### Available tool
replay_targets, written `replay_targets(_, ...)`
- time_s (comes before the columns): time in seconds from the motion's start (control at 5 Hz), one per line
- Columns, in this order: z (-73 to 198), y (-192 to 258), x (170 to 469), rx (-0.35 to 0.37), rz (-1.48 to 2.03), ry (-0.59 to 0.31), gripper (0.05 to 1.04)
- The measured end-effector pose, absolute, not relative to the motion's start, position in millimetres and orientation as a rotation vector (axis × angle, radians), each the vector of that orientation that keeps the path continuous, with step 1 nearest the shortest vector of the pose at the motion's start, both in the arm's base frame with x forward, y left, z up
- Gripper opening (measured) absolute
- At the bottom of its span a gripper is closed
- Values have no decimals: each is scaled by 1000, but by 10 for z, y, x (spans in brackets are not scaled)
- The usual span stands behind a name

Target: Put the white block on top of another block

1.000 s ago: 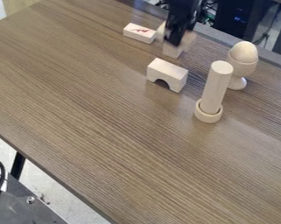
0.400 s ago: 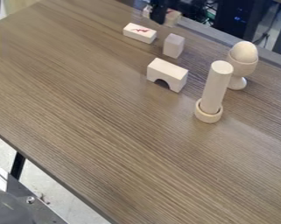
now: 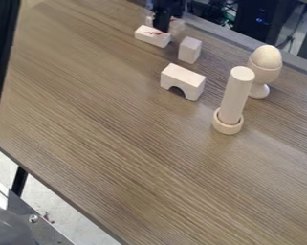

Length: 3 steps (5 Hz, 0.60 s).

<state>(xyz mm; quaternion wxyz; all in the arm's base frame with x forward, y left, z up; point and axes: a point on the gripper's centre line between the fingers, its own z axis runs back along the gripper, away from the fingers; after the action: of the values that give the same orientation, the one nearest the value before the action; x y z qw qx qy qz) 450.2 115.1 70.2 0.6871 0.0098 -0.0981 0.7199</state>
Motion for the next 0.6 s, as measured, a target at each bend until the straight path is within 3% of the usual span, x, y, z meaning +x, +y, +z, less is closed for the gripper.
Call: replay_targets(0.6, 638, 1246, 4644, 57, 1650, -244, 554)
